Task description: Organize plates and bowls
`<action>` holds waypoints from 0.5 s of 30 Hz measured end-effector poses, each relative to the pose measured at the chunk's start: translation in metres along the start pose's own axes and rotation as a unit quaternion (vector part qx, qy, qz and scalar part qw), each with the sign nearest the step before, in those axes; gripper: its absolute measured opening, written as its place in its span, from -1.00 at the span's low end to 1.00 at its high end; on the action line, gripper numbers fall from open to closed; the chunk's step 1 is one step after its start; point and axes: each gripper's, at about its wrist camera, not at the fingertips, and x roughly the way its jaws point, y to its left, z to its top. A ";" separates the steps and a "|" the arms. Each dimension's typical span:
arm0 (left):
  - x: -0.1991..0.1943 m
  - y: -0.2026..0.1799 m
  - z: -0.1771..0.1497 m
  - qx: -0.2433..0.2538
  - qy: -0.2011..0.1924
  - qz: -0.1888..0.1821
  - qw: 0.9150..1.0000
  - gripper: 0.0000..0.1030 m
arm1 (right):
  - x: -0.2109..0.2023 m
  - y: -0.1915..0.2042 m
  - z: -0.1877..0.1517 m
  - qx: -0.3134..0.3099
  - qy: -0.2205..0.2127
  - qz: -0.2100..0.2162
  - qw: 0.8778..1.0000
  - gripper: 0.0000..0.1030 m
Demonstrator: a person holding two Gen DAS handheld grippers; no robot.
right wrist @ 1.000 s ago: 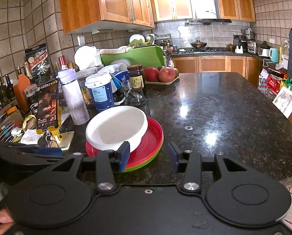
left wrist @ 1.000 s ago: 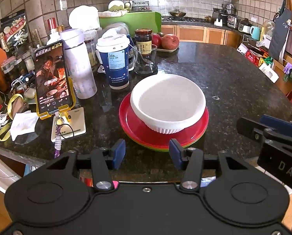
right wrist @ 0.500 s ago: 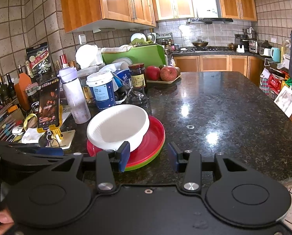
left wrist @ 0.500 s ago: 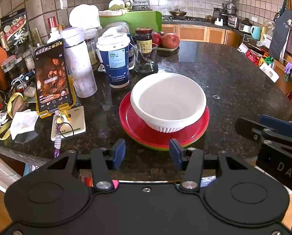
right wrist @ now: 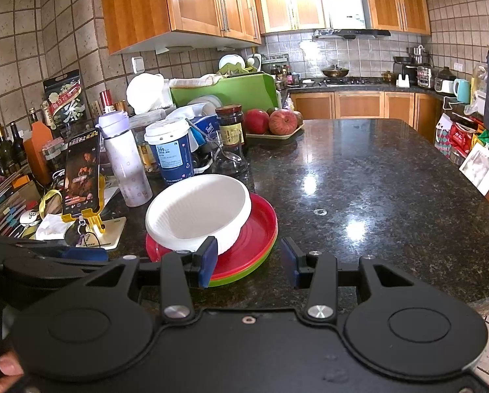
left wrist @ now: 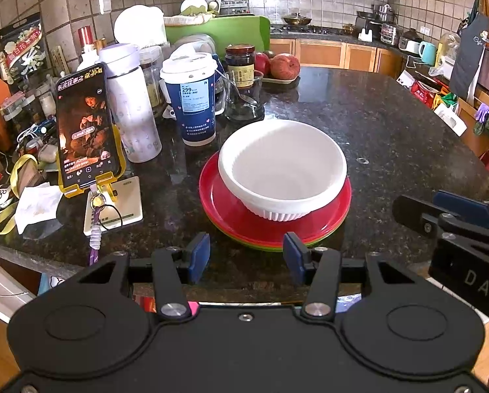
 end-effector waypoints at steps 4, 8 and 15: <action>0.000 0.000 0.000 0.000 0.001 0.000 1.000 0.11 | 0.001 0.000 0.000 0.000 0.001 0.000 1.000 -0.13; 0.002 0.001 0.000 0.000 0.002 0.001 1.000 0.11 | 0.002 0.001 0.000 -0.001 0.001 0.001 1.000 -0.13; 0.004 0.003 0.001 -0.001 0.004 0.002 1.000 0.11 | 0.004 -0.001 0.001 -0.001 0.005 0.003 1.000 -0.13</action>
